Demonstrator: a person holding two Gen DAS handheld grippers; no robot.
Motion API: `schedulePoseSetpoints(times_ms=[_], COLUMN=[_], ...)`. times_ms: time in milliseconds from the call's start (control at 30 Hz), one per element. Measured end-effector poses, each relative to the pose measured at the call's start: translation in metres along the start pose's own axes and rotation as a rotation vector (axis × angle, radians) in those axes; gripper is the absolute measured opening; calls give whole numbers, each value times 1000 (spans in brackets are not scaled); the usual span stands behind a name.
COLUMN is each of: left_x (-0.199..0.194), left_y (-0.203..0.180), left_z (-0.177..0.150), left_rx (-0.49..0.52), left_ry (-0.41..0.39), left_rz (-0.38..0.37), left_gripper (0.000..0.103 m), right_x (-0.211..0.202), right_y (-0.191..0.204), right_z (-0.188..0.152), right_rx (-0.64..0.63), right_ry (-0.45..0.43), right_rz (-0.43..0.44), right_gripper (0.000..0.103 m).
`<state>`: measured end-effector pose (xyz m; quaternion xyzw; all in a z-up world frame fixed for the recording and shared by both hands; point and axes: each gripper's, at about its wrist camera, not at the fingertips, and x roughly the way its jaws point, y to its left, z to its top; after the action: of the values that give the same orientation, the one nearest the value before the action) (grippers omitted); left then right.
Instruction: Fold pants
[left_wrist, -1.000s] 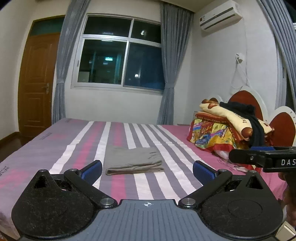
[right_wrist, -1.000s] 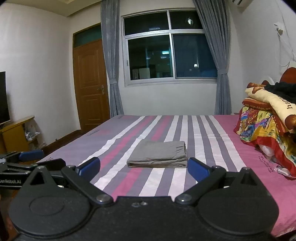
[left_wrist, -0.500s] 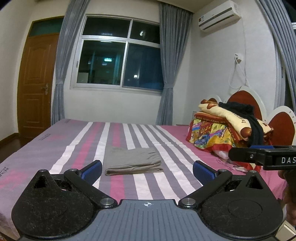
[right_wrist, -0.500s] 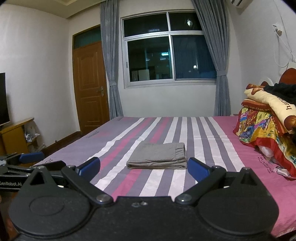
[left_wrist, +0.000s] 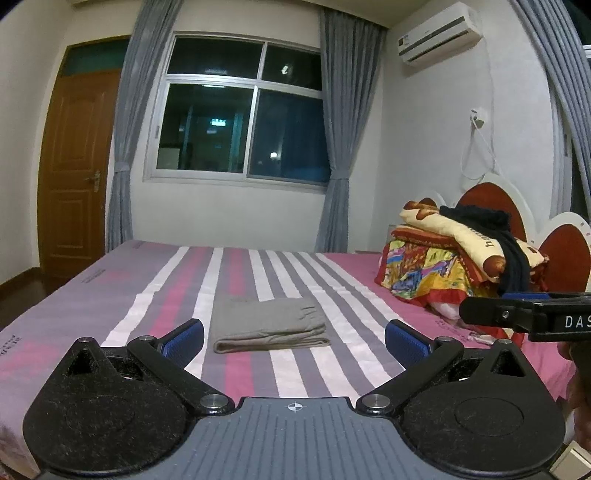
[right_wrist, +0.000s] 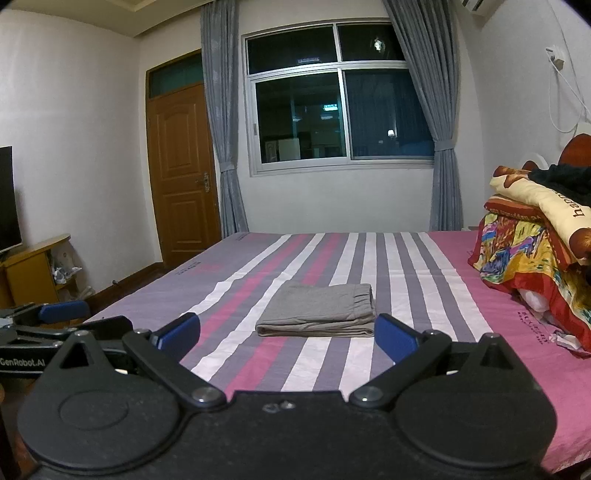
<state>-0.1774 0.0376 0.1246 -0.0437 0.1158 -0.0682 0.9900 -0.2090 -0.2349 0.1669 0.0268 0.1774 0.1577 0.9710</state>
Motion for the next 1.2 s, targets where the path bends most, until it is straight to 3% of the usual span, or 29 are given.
schedulePoseSetpoints(times_ms=[1200], left_x=[-1], left_y=[5], left_z=[-1], left_rx=[15], left_ry=[-8], left_rz=[-4], left_gripper=[103], right_x=[0], right_y=[-1], right_z=[2], right_rx=[4], right_ry=[0], right_rz=[8], right_gripper=[102])
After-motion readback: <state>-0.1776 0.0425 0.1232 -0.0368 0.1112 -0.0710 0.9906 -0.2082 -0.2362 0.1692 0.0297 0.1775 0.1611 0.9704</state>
